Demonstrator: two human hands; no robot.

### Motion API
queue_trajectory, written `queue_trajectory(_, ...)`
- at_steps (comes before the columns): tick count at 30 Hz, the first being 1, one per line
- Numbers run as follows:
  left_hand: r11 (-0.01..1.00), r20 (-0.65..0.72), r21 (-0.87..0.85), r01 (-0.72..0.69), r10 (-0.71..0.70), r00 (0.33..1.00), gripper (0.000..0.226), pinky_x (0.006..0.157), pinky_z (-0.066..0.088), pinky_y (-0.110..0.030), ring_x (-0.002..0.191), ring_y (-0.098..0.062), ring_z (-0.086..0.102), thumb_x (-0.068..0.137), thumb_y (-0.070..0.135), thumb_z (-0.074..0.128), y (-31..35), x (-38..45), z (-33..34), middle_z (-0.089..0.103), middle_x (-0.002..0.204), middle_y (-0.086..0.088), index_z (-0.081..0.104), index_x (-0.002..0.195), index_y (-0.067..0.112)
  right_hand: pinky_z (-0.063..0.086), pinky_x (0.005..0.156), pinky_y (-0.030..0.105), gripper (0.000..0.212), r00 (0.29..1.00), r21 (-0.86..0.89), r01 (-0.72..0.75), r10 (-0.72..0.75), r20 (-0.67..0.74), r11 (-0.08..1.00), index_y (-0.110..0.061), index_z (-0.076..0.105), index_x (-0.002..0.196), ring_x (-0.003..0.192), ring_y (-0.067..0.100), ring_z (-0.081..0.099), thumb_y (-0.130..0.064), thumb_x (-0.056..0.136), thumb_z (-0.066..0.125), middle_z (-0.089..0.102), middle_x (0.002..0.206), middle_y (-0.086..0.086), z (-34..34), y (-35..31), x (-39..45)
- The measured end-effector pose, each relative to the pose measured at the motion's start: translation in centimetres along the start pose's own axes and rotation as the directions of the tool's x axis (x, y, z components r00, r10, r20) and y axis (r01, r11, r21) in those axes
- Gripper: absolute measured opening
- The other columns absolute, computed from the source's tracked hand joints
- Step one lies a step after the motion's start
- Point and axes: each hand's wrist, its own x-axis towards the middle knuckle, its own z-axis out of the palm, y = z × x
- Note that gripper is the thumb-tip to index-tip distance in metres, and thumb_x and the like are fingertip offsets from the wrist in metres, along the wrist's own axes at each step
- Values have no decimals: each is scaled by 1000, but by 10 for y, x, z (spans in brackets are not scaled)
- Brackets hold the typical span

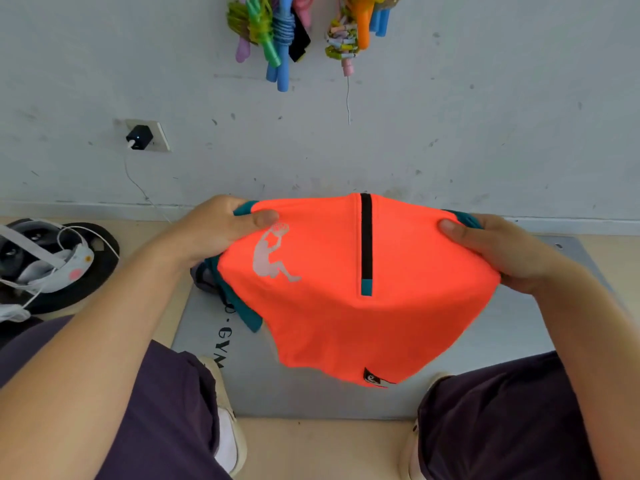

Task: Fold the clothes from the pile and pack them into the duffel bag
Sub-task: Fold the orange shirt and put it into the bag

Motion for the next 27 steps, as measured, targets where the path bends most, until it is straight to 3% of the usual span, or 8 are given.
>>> queue_trajectory(4,993,-102,109,-32,43,994,75,56,29,-27,56,-9,43,48,78,72,2,1,0,48,61,4,61,71,7,50,61,23,43,997,-229,27,-42,-61,973,-18,74,87,68,11,63,-53,64,82,70,77,-3,-5,-10,-6)
queue_trajectory(6,974,-26,222,-50,57,998,72,50,24,-24,52,-7,35,39,77,78,3,-3,-4,38,55,10,57,63,12,40,49,14,43,1000,-417,4,-17,-26,909,-17,63,66,53,5,54,-53,58,84,57,60,-9,-8,-17,-12)
queue_trajectory(9,935,53,346,-75,61,997,69,45,18,-21,49,-8,28,40,76,80,5,-9,-7,29,52,11,47,54,18,35,51,21,47,999,-594,-31,8,-41,804,-17,49,58,47,5,43,-46,64,86,45,53,-9,-9,-22,-14)
queue_trajectory(12,958,-43,278,-74,90,995,64,42,20,-18,47,-8,29,50,69,82,10,-13,-10,30,52,8,44,51,17,38,55,23,33,993,-525,7,-69,-100,851,-23,57,58,48,3,46,-40,72,81,52,53,-11,-6,-29,-19)
queue_trajectory(15,996,-97,68,-56,62,993,62,58,39,-23,61,-12,53,67,60,80,19,-24,-12,57,65,3,65,78,1,50,69,26,14,992,-294,109,-121,-22,950,-26,72,82,69,8,65,-40,81,75,71,76,-7,3,-36,-34)
queue_trajectory(18,1000,-20,26,4,-4,1000,64,80,48,-33,81,-16,66,68,65,72,24,-44,-9,76,92,-2,73,96,8,54,85,33,29,995,-286,97,-96,15,953,-30,73,104,92,15,72,-49,82,71,75,100,-4,11,-38,-52)
queue_trajectory(21,983,84,180,30,-46,995,56,66,44,-23,69,-8,63,67,69,71,25,-65,-11,71,78,9,74,86,16,54,93,40,39,998,-410,28,-5,56,911,-28,72,105,95,16,71,-57,79,70,75,102,-5,13,-39,-66)
queue_trajectory(27,988,203,154,-11,-21,979,40,72,50,-20,79,-6,70,65,66,76,56,-74,-42,77,93,6,76,91,36,58,86,41,49,986,-399,3,64,154,917,-19,73,106,93,26,72,-53,72,78,75,104,9,-5,-64,-76)
